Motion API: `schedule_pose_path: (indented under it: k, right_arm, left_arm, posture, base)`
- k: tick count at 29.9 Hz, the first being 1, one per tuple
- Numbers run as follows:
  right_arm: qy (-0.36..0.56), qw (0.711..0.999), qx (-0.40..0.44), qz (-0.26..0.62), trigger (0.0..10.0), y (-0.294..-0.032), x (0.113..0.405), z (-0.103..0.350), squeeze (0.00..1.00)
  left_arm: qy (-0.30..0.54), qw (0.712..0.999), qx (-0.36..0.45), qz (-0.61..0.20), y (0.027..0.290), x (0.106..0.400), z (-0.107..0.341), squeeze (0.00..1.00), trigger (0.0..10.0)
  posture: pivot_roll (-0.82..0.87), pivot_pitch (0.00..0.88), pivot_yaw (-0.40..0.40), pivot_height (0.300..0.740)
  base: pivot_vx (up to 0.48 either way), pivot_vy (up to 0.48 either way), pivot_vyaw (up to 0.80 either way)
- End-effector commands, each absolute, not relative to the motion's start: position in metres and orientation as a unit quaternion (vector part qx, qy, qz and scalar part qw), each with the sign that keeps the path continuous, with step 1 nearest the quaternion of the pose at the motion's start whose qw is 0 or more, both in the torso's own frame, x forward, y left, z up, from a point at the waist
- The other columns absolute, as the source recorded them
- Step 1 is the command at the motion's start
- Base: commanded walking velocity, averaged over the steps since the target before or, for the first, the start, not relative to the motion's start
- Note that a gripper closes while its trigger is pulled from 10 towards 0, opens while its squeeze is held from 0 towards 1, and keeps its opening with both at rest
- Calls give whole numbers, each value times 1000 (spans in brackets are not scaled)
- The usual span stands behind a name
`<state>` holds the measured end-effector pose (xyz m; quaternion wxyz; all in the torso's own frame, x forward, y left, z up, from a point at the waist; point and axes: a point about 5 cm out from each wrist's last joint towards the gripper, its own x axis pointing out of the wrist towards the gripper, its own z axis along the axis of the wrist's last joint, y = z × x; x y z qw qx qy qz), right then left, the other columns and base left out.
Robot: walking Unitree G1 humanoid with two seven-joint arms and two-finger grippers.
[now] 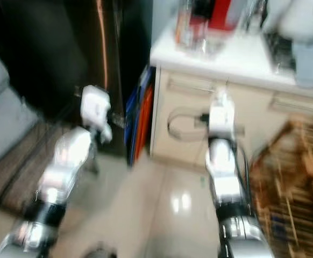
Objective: Restocking fridge
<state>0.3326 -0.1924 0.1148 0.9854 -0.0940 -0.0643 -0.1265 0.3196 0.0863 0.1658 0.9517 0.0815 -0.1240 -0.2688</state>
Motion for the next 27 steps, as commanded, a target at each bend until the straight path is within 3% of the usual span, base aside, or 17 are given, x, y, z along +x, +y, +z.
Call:
schedule_pose_path:
  k: [1, 11, 19, 24, 27]
  right_arm:
    - [-59, 985, -78, -141, 0, -193, 336, 117, 0]
    - [-2, 989, -84, -118, 0, -189, 322, 86, 0]
    - [4, 981, -93, -169, 0, -215, 314, 82, 0]
    - [10, 981, -99, -166, 0, -224, 309, 80, 0]
    - [22, 984, -104, -141, 0, -220, 305, 73, 0]
  left_arm:
    - [-128, 949, 86, -274, 90, 318, 167, 0, 10000]
    - [-136, 943, 71, -294, 85, 311, 169, 0, 10000]
    - [-143, 924, 63, -350, 72, 311, 174, 0, 10000]
    - [-137, 919, 58, -365, 70, 308, 172, 0, 10000]
    - [-127, 924, 51, -357, 75, 311, 169, 0, 10000]
  posture:
    - [-12, 0, -6, 740]
    - [7, 0, -16, 740]
    - [-59, 0, 61, 740]
    - [-72, 0, 54, 740]
    - [-71, 0, 46, 740]
  base:
    - [0, -424, 0]
    - [48, -425, 0]
    - [0, -426, 0]
    - [0, -423, 0]
    - [0, 0, 0]
